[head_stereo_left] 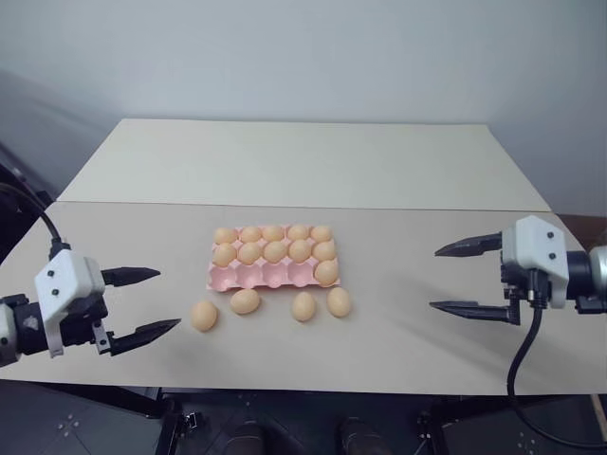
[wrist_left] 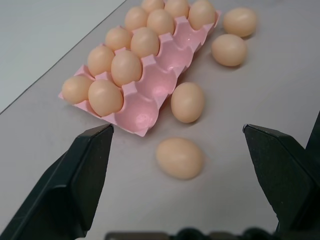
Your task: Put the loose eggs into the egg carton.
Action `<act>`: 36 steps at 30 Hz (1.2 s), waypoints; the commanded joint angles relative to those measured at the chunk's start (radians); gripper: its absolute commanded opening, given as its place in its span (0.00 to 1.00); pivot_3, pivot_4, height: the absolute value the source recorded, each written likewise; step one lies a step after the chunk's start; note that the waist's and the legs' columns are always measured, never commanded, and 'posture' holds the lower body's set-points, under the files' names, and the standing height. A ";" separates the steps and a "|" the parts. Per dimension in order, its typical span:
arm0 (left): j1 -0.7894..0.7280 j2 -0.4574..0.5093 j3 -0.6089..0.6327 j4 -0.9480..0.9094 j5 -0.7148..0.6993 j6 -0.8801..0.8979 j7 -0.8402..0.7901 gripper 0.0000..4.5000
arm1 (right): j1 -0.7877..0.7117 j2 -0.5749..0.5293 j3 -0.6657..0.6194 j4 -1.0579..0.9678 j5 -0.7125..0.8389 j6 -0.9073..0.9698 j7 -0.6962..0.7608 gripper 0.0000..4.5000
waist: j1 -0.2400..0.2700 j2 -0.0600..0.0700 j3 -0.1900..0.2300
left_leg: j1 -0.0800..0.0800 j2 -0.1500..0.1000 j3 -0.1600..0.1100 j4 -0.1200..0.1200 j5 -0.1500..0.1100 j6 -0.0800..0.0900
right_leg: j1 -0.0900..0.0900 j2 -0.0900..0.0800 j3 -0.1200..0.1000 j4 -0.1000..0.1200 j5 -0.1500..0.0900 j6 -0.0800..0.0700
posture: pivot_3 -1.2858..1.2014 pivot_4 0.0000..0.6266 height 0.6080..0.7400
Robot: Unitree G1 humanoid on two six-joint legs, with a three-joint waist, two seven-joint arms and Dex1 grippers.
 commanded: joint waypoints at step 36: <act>-0.086 0.054 -0.143 0.047 0.085 -0.058 -0.023 1.00 | -0.299 0.556 0.442 -0.370 -0.032 0.992 -0.894 0.99 | 0.001 -0.002 -0.001 | -0.003 0.000 0.000 0.000 0.000 0.000 | -0.004 0.000 0.001 0.001 0.000 0.000 | 0.52 0.24 1.00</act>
